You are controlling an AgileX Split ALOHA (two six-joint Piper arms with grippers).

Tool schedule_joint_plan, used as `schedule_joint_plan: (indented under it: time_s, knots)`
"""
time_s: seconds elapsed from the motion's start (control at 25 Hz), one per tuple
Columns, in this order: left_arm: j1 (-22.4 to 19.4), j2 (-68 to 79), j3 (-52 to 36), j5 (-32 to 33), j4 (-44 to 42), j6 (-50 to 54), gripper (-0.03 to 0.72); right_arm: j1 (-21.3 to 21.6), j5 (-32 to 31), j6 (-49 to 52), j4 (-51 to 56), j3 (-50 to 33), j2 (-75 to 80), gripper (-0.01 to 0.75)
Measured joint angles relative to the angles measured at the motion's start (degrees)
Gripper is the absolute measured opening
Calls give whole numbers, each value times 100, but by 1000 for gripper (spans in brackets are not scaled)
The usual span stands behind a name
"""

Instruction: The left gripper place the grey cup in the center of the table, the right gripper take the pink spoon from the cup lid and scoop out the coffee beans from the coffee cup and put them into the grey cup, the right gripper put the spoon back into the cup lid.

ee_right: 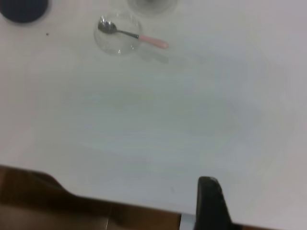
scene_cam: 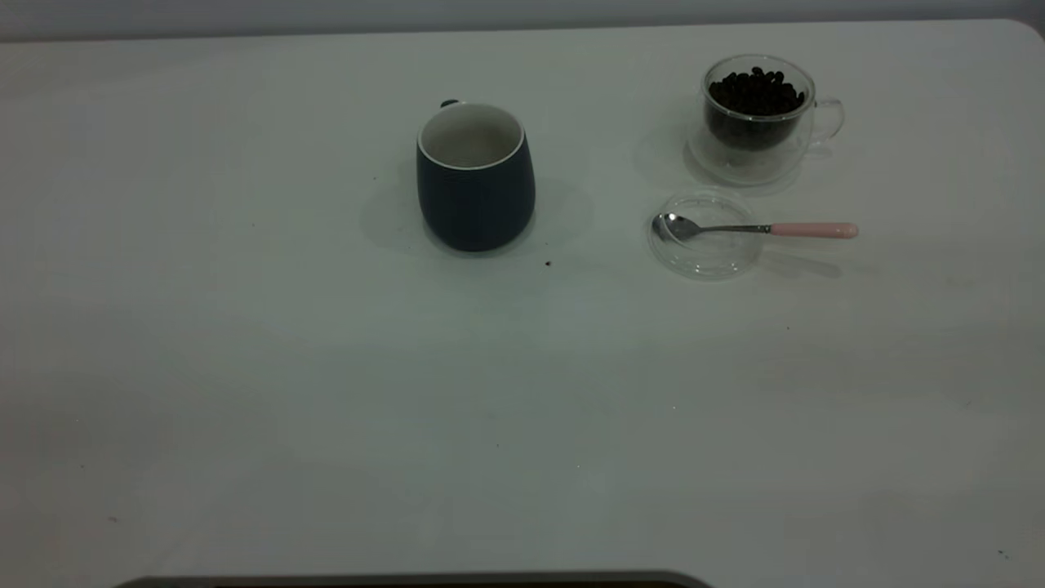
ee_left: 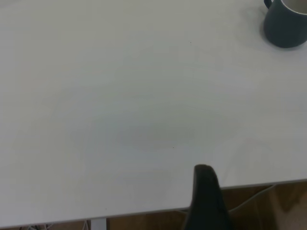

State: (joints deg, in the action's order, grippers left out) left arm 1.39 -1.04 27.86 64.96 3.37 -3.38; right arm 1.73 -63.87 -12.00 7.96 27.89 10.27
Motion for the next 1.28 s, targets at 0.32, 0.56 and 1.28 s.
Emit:
schedule_joint_plan:
  time_s: [0.32, 0.56, 1.28]
  knots:
    - [0, 0, 0, 0, 0, 0, 586, 0, -147, 20, -132, -8, -494, 510]
    - [0, 0, 0, 0, 0, 0, 586, 0, -202, 156, -239, -13, -829, 508]
    - [0, 0, 0, 0, 0, 0, 586, 0, -147, 365, -349, -70, -865, 429]
